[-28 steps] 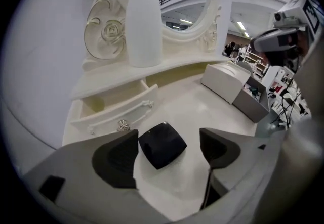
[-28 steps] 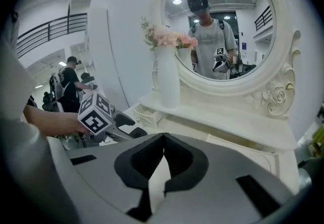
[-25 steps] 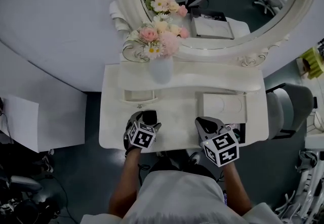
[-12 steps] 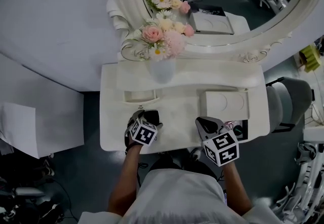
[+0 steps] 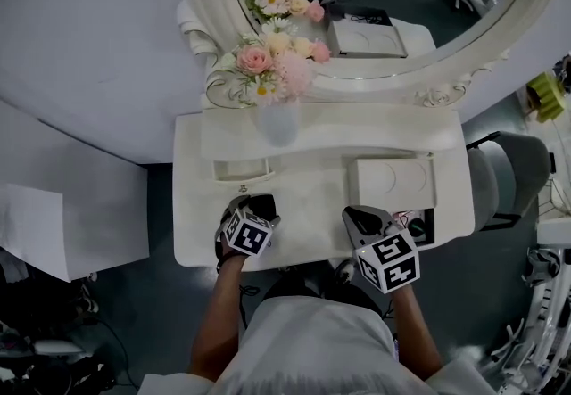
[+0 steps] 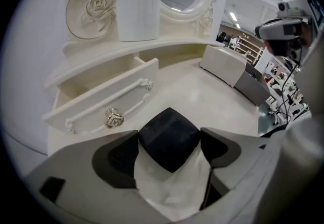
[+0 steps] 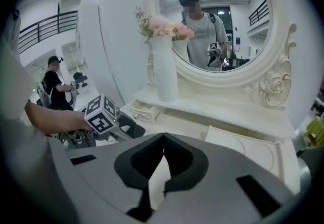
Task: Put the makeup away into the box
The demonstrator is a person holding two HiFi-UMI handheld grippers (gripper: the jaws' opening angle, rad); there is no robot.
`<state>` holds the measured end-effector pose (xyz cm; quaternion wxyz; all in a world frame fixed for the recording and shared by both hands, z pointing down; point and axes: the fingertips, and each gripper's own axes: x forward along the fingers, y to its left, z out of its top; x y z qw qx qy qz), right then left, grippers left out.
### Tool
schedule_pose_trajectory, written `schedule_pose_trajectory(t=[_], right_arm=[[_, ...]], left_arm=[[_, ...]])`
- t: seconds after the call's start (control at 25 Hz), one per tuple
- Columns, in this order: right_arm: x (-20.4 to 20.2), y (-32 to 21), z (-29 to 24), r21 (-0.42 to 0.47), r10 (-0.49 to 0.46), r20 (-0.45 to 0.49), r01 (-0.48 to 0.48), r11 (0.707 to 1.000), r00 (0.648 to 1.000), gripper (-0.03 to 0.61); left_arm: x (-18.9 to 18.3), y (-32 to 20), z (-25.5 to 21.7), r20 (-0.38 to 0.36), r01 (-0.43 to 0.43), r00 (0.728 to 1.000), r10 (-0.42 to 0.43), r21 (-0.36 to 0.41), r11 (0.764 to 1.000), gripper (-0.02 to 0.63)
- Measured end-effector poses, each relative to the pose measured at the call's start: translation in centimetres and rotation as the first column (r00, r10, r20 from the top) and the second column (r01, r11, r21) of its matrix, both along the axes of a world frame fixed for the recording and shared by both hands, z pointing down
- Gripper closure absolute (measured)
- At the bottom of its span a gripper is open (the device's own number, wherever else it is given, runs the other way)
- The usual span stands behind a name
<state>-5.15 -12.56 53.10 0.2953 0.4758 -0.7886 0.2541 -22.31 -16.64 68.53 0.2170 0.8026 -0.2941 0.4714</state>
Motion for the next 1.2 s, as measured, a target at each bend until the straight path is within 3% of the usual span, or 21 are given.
schedule_pose_trajectory(t=[0.32,0.68,0.92,1.2], right_arm=[[3.5,1.3,-0.7,0.024,0.040,0.013,-0.041,0.999,0.999,0.577],[8.4,3.2,-2.4,0.072,0.082,0.021,-0.084,0.994,0.996,0.577],[12.8,5.5,-2.9,0.085,0.137,0.021,-0.138,0.987,0.990,0.577],[17.9,8.3,-3.0,0.090,0.201,0.020,-0.202,0.975,0.979,0.577]], left_arm=[[2.4,0.7,-2.0,-0.007,-0.005,1.000,0.005,0.039,0.999,0.207],[11.1,2.2,-7.2,-0.073,-0.128,0.988,0.138,0.122,0.984,0.209],[19.7,5.3,-10.1,-0.188,-0.209,0.955,0.230,0.125,0.970,0.209],[28.8,10.8,-9.8,-0.160,-0.390,0.900,0.406,0.119,0.913,0.209]])
